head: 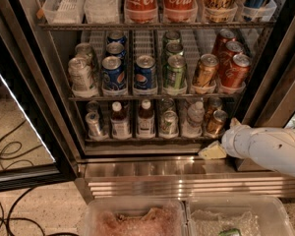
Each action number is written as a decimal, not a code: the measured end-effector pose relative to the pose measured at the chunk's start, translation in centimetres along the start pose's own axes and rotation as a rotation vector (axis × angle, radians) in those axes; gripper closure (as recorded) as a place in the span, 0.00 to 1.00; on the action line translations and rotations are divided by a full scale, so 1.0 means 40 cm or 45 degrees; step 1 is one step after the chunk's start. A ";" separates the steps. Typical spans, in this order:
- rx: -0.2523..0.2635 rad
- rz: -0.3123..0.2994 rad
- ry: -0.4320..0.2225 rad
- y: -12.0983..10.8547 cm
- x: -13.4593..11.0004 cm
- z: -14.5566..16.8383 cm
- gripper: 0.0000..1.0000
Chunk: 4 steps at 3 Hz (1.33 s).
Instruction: Pick orange can from bottom shelf of fridge
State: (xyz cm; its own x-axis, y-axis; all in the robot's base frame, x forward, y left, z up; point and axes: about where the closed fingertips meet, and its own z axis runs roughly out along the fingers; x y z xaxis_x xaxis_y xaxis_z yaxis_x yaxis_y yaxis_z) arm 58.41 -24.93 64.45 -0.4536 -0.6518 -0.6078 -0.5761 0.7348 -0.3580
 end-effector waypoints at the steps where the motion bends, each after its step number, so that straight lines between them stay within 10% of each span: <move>1: -0.052 -0.017 -0.036 0.041 -0.031 -0.003 0.00; 4: -0.001 -0.028 -0.011 -0.030 -0.021 0.093 0.00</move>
Offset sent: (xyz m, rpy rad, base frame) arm -0.0034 0.0146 0.0013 0.0216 0.0048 0.0312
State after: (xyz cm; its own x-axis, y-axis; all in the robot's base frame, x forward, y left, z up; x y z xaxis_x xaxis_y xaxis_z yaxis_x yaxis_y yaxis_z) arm 62.00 -24.58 62.75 -0.4347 -0.6661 -0.6061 -0.5862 0.7202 -0.3711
